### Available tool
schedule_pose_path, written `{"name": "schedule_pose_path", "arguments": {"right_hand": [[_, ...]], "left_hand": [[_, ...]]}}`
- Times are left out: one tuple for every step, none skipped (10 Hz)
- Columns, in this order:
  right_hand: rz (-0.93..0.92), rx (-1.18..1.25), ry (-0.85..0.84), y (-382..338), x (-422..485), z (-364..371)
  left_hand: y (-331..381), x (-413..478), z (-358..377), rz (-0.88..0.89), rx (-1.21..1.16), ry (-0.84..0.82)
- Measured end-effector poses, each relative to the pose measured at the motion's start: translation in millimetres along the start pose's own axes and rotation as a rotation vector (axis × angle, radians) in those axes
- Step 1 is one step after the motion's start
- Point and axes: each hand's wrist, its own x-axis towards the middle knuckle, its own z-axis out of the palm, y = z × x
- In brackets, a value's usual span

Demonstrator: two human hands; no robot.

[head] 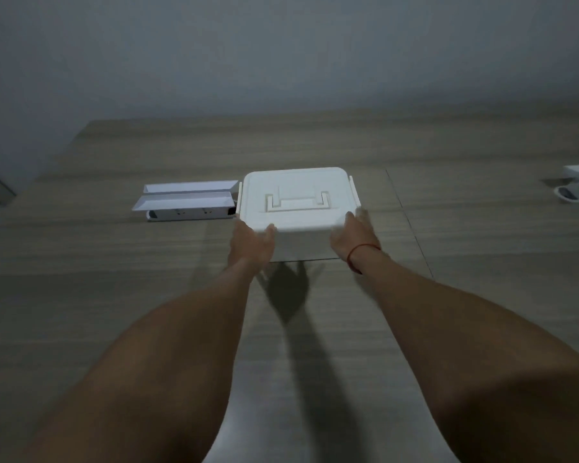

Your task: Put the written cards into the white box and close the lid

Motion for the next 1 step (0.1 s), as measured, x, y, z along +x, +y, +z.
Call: {"name": "schedule_pose_path", "arguments": {"right_hand": [[-0.051, -0.018, -0.014, 18.0, -37.7, 21.1]], "left_hand": [[-37.2, -23.5, 13.3, 0.074, 0.114, -0.037]]}}
